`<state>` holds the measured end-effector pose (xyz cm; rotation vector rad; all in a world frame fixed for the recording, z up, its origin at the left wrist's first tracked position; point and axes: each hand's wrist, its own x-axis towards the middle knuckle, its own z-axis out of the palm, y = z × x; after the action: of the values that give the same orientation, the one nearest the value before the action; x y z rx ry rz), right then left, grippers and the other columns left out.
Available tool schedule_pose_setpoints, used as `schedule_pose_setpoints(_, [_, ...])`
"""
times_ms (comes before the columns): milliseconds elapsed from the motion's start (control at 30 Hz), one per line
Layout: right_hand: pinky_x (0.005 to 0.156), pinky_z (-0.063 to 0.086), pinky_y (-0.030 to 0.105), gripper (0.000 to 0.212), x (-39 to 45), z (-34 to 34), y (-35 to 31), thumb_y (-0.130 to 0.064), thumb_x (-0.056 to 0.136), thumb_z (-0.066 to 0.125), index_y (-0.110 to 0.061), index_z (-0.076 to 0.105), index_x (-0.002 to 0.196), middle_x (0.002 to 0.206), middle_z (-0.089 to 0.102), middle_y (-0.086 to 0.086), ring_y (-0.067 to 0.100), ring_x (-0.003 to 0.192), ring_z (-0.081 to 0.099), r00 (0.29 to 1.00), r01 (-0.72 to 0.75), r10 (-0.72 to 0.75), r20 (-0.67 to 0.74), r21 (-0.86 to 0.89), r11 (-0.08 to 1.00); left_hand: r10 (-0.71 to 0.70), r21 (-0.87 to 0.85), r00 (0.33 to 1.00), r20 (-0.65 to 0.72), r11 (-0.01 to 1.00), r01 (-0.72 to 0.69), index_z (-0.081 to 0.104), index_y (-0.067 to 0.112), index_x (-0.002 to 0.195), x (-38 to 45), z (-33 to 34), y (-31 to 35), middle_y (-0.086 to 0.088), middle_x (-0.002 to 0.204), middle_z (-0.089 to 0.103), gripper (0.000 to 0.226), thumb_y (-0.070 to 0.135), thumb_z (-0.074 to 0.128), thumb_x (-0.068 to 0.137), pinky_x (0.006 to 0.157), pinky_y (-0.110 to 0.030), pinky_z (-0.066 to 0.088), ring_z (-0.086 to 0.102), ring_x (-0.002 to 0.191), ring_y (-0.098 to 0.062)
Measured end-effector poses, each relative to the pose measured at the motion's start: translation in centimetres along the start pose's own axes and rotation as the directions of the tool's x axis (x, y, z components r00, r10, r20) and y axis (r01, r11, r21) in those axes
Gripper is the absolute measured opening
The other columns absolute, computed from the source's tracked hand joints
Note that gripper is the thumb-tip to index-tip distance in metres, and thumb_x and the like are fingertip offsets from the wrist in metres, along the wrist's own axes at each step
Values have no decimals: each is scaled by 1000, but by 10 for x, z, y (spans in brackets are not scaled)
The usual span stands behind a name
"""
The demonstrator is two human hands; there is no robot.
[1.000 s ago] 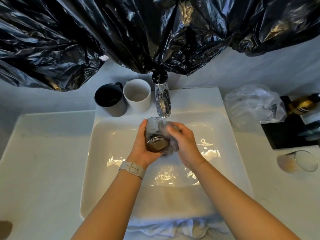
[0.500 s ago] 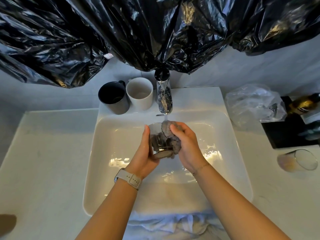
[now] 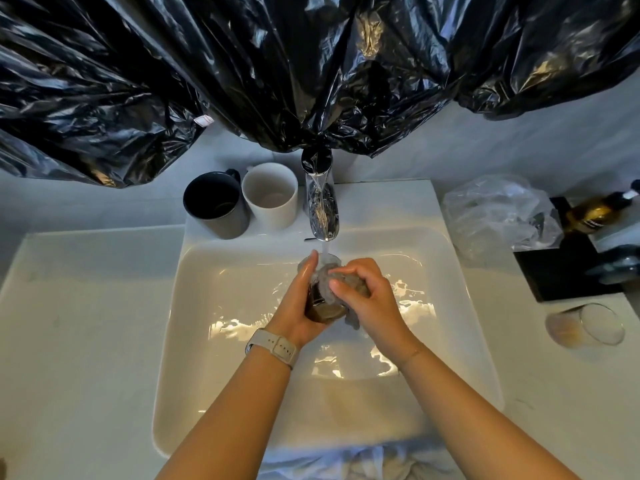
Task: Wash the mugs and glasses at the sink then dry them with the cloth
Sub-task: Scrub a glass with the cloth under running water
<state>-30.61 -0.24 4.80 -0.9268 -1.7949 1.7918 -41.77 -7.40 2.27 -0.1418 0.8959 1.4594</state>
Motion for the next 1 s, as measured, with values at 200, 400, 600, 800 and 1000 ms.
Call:
schedule_pose_setpoints(200, [74, 49, 16, 8, 40, 19, -11, -17, 94, 63, -12, 57, 94, 93, 60, 3, 6, 84, 62, 991, -133, 128, 43, 143, 981, 69, -228, 997, -38, 971, -76, 64, 4, 126, -3, -19, -2, -25, 128, 61, 67, 59, 59, 88, 107, -51, 43, 60, 118, -36])
schedule_pose_setpoints(400, [81, 57, 40, 27, 25, 36, 3, -31, 93, 63, -7, 57, 105, 98, 68, 3, 21, 89, 67, 986, -133, 126, 113, 52, 990, 186, -261, 980, -71, 945, -198, 69, 2, 118, -14, -32, -1, -23, 123, 66, 69, 62, 52, 90, 88, -44, 57, 68, 109, -34])
schedule_pose_setpoints(600, [69, 54, 21, 20, 31, 41, -5, -30, 99, 53, -10, 55, 95, 103, 68, 12, 21, 97, 66, 960, -278, 274, 61, 314, 908, 341, -301, 927, -158, 877, -375, 70, 3, 116, -12, -10, -1, -20, 125, 65, 65, 61, 47, 95, 90, -40, 56, 64, 116, -32])
schedule_pose_setpoints(800, [94, 53, 40, 28, 21, 32, 1, -26, 96, 56, -4, 60, 111, 109, 69, 13, 26, 104, 67, 914, -375, 395, 92, 564, 736, 378, -276, 905, -195, 864, -421, 51, 3, 138, -11, -2, -5, -24, 135, 57, 72, 58, 53, 91, 111, -50, 39, 54, 128, -37])
schedule_pose_setpoints(1000, [101, 46, 46, 42, 14, 14, 19, -30, 100, 42, 0, 65, 117, 116, 65, 23, 31, 108, 62, 856, -406, 496, 147, 785, 468, 554, 413, 826, -105, 780, -470, 58, 19, 128, -17, 9, 2, -7, 122, 68, 70, 40, 83, 66, 92, -37, 55, 66, 114, -21])
